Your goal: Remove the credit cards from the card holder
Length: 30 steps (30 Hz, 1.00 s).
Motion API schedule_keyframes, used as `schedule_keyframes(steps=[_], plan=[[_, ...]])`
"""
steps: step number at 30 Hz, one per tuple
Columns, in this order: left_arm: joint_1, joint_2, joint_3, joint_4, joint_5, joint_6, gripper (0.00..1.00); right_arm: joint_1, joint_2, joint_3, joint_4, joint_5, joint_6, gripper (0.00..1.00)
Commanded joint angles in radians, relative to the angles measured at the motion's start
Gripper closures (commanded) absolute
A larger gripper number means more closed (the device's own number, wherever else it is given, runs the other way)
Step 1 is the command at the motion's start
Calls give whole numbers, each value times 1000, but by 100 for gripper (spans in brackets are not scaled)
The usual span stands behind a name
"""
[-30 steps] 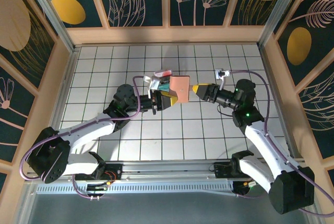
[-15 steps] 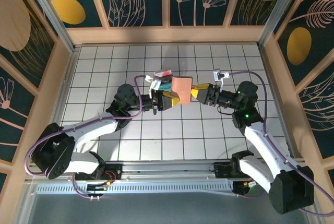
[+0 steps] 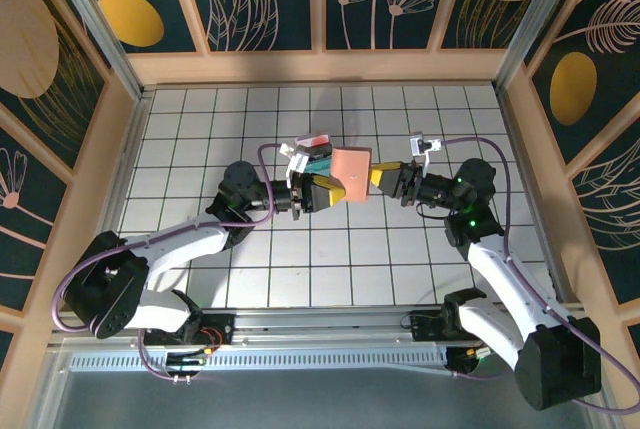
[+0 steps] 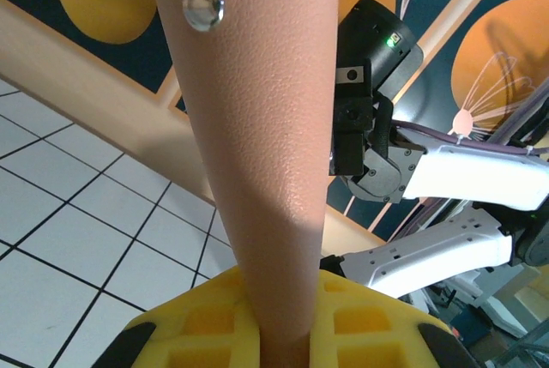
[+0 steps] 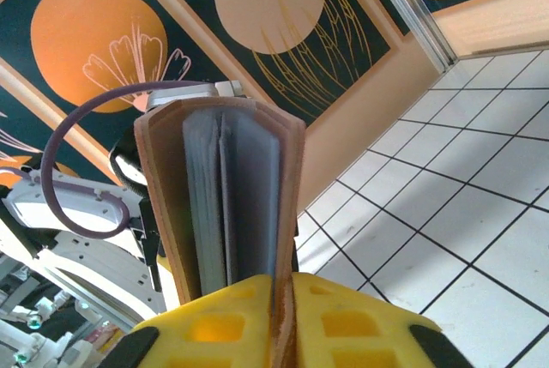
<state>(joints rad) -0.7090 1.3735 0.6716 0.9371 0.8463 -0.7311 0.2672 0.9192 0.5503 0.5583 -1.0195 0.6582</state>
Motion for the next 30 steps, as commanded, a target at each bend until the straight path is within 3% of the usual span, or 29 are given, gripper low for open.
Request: schedule_keyframes(steps=[1,12,13,16,18,19,21,25,30], plan=[[-5,-9,28,103,47,-8,100,1,6,-12,53,-19,11,88],[-4,25,42,113,40,-32,100,60,43,-1,86,-21,8,79],[-5,29,43,115,41,-34,100,65,48,2,81,-18,6,81],[-5,30,46,107,34,-39,100,67,56,12,51,-2,-11,99],[-5,23,42,72,4,-32,98,66,52,23,-5,31,-37,100],[-5,17,40,43,-17,-22,89,67,48,29,-31,46,-50,100],[-5,4,39,-20,-61,1,60,67,38,40,-81,79,-69,100],[-5,-13,43,-129,-120,53,17,67,17,86,-235,187,-118,100],[-6,8,65,-178,-142,64,1,73,15,122,-341,257,-130,100]])
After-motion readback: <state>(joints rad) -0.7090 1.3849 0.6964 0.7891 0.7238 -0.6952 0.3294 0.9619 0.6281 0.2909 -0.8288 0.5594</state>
